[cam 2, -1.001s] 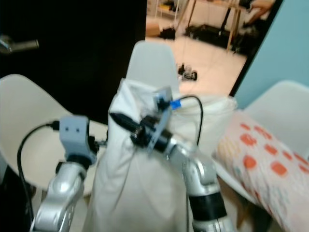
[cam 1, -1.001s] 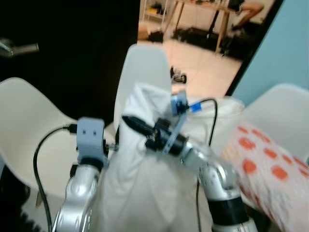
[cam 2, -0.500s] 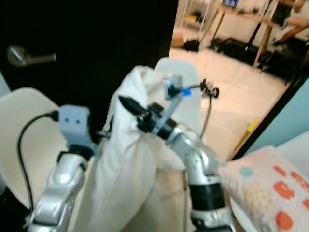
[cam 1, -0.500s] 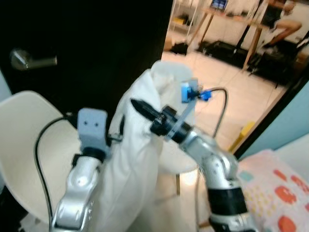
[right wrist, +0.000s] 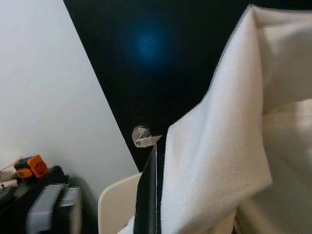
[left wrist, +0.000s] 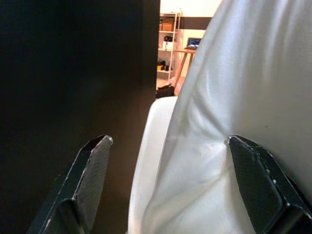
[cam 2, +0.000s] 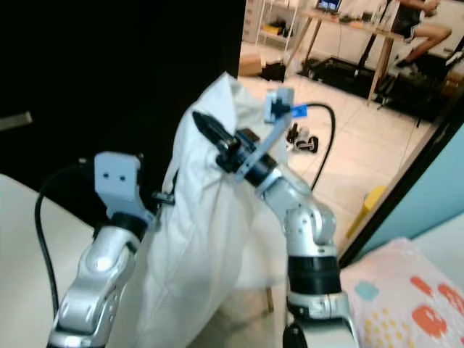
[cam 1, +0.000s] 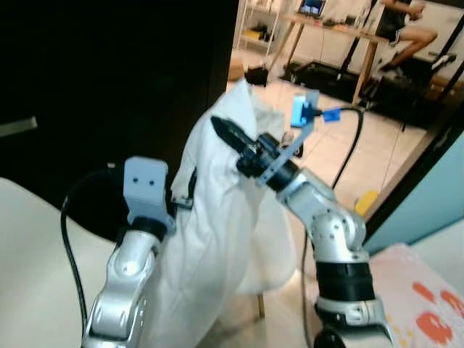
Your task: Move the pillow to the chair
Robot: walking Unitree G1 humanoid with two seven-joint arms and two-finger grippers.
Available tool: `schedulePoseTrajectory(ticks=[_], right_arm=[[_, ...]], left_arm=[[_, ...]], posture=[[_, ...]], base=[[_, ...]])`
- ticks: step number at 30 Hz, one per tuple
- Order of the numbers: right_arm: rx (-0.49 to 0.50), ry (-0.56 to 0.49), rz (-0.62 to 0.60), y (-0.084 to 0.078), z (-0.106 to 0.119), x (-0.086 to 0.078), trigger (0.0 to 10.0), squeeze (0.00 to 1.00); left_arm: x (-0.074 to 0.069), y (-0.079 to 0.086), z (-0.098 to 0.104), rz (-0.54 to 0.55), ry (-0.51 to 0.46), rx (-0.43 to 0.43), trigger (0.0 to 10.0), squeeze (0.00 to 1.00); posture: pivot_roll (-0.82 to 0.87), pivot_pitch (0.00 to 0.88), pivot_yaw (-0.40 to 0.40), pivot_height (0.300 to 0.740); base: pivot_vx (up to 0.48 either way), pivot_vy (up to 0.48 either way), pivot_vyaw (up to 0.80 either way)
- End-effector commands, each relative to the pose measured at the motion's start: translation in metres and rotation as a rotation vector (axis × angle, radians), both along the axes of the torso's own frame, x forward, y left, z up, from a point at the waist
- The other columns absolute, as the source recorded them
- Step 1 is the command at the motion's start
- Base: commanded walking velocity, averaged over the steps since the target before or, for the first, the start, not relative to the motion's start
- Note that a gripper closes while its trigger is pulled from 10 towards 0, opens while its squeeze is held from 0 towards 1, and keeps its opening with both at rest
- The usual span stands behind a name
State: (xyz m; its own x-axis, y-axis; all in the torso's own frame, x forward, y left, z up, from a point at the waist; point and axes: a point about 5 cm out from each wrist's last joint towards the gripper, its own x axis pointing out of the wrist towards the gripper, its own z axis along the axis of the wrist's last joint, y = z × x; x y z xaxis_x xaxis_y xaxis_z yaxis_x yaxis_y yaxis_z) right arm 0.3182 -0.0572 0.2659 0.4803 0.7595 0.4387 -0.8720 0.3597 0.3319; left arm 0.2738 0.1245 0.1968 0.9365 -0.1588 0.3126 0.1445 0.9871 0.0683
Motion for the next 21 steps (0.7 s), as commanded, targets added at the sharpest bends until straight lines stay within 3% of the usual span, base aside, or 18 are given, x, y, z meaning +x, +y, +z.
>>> schedulePoseTrajectory(ticks=[1,7,15,21], right_arm=[[0.043,-0.131,0.083,0.007,0.026,-0.011,10.0,0.0],[0.041,-0.175,0.179,0.019,0.035,-0.019,10.0,0.0],[0.079,-0.188,0.223,0.028,0.046,-0.019,10.0,0.0],[0.089,-0.232,0.337,0.04,0.054,-0.03,10.0,0.0]], left_arm=[[0.001,-0.005,-0.005,-0.028,0.032,0.003,10.0,0.0],[0.002,-0.005,-0.004,-0.026,0.028,0.0,10.0,0.0],[0.002,-0.006,-0.004,-0.029,0.029,-0.001,10.0,0.0],[0.003,-0.004,-0.007,0.005,0.05,-0.03,10.0,0.0]], posture=[[0.08,0.0,-0.119,0.726],[0.08,0.0,-0.121,0.726],[0.08,0.0,-0.12,0.726],[0.09,0.0,-0.122,0.726]], base=[[0.48,0.0,0.0],[0.48,0.0,0.0],[0.48,0.0,-0.61],[0.109,0.0,0.0]])
